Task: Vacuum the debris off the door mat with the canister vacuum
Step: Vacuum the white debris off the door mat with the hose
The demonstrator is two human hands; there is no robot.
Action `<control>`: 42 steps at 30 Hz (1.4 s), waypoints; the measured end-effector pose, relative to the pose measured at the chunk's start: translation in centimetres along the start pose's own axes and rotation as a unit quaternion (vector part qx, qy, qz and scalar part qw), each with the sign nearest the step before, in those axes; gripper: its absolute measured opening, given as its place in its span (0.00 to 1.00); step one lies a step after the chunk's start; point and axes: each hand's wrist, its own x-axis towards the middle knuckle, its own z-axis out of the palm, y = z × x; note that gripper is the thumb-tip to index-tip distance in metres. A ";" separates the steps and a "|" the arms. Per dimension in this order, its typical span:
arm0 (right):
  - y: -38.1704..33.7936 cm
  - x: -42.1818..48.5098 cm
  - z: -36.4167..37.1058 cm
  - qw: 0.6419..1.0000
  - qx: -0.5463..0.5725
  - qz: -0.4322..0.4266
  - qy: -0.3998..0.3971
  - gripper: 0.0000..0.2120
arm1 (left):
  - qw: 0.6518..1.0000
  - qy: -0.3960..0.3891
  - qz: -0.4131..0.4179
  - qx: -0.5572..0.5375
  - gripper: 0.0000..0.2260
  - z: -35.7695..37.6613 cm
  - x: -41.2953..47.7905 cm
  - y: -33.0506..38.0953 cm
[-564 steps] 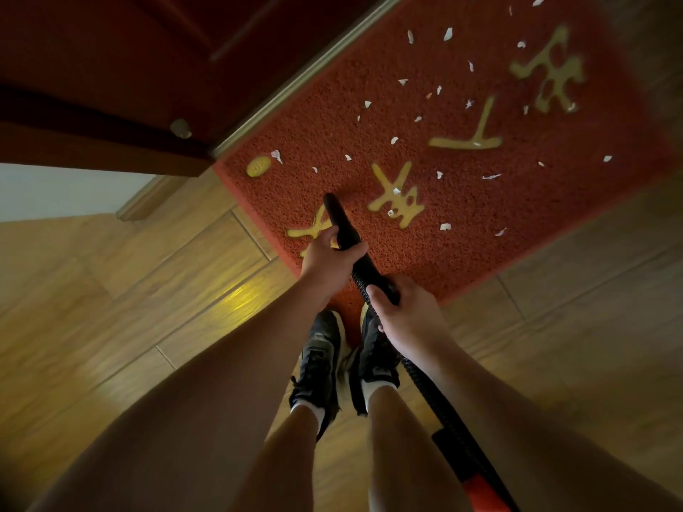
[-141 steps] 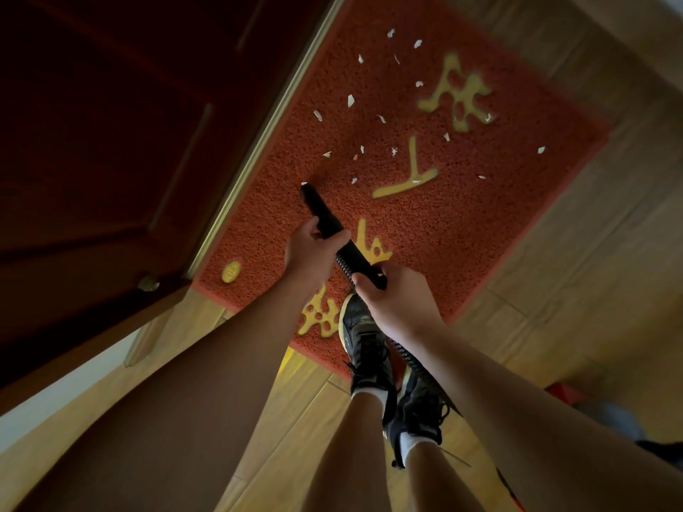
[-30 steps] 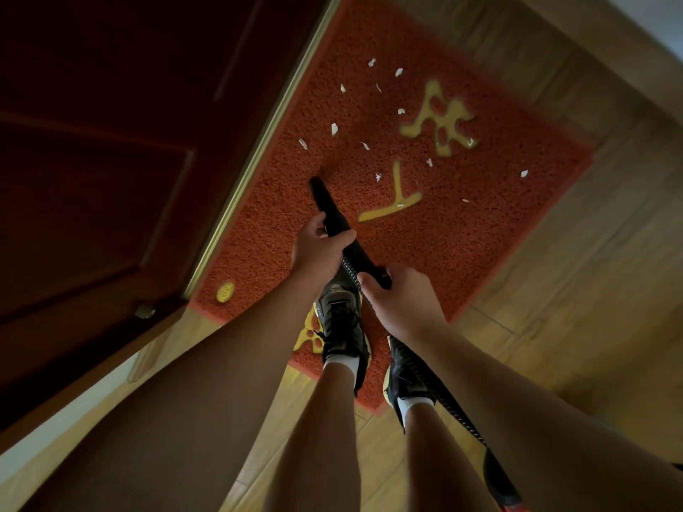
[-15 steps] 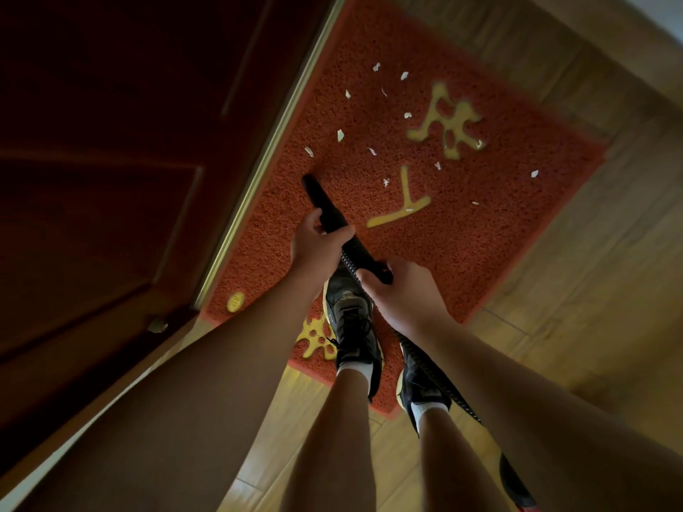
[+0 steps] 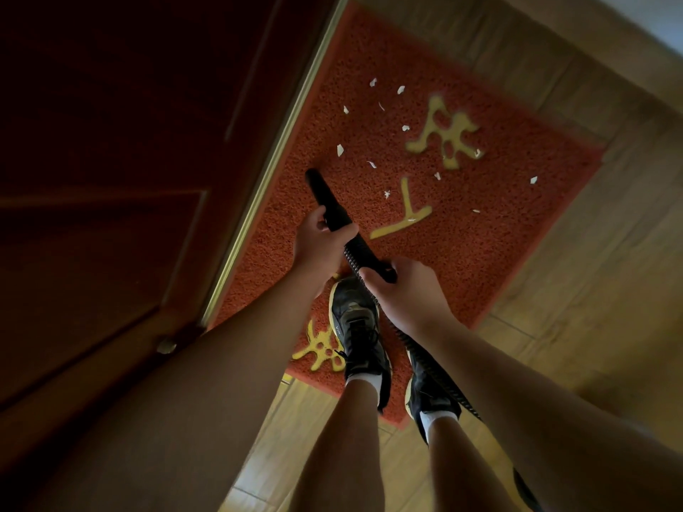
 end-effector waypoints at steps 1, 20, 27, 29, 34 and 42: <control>-0.1 0.1 0.0 1.000 0.002 0.000 0.004 0.17 | 1.000 -0.002 0.001 0.001 0.31 0.0 0.2 0.1; 1.1 -0.3 -0.7 0.998 0.038 0.011 0.041 0.15 | 0.998 -0.052 0.028 0.037 0.31 1.6 0.3 1.4; 1.9 -0.2 -1.0 0.998 0.042 0.014 0.042 0.16 | 0.997 -0.058 0.031 0.048 0.30 2.2 0.2 1.6; 2.1 -0.3 -1.2 0.998 0.050 0.011 0.046 0.15 | 0.996 -0.061 0.033 0.053 0.30 2.6 0.1 1.7; 2.6 -0.2 -1.8 0.997 0.056 0.012 0.049 0.14 | 0.996 -0.055 0.030 0.064 0.29 3.4 0.0 2.0; 2.9 -0.2 -2.5 0.996 0.070 0.017 0.045 0.15 | 0.997 -0.052 0.017 0.057 0.35 4.1 -0.1 2.3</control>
